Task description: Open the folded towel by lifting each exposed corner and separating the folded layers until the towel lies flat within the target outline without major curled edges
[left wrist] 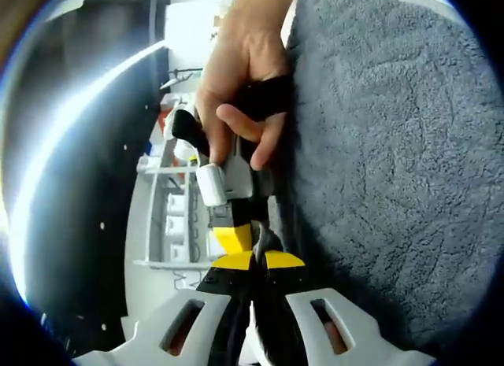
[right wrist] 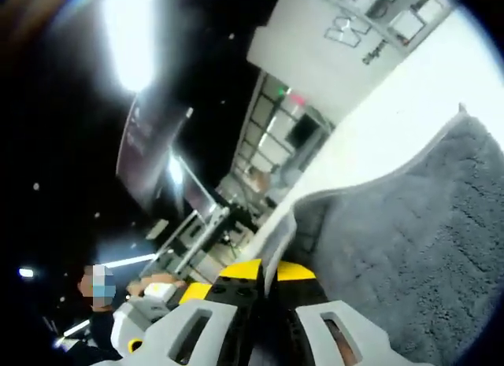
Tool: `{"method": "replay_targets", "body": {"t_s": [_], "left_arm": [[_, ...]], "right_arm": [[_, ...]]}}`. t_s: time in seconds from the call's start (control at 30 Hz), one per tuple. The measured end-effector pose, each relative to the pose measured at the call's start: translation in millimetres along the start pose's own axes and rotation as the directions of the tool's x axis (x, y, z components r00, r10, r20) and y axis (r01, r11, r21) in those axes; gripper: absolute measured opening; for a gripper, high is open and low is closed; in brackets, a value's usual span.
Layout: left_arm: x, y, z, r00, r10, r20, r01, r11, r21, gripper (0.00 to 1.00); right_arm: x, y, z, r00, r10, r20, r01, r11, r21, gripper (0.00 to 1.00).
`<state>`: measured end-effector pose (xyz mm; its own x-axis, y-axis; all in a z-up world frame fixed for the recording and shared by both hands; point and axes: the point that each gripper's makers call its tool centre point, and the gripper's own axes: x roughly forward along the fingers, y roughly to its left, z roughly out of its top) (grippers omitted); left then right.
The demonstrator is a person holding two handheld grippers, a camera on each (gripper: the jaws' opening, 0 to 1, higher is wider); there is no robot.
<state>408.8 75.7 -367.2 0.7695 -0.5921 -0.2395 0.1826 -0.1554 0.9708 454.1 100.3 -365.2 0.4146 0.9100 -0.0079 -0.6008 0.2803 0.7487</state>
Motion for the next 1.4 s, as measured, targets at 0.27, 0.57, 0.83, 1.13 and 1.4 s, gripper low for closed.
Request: {"method": "replay_targets", "body": {"t_s": [0.27, 0.57, 0.83, 1.13, 1.4], "left_arm": [[0, -0.5, 3.8, 1.0, 0.0, 0.024, 0.0, 1.0, -0.002, 0.02], [-1, 0.2, 11.0, 0.999, 0.006, 0.044, -0.006, 1.0, -0.004, 0.02], [-2, 4.1, 12.1, 0.996, 0.018, 0.093, -0.014, 0.999, -0.044, 0.02], [-8, 12.8, 19.0, 0.987, 0.029, 0.156, 0.001, 0.981, -0.192, 0.02], [-14, 25.7, 20.0, 0.968, 0.085, 0.236, -0.018, 0.962, -0.274, 0.03]], "right_arm": [[-6, 1, 9.3, 0.999, -0.017, 0.037, 0.018, 0.999, -0.03, 0.0], [-15, 1, 17.5, 0.995, -0.047, 0.084, 0.053, 0.996, -0.069, 0.0], [-17, 3, 17.4, 0.994, -0.036, 0.101, 0.039, 0.999, -0.034, 0.0], [-17, 7, 20.7, 0.993, -0.077, 0.086, 0.09, 0.981, -0.17, 0.0], [-22, 2, 37.2, 0.988, -0.059, 0.141, 0.075, 0.99, -0.116, 0.0]]}}
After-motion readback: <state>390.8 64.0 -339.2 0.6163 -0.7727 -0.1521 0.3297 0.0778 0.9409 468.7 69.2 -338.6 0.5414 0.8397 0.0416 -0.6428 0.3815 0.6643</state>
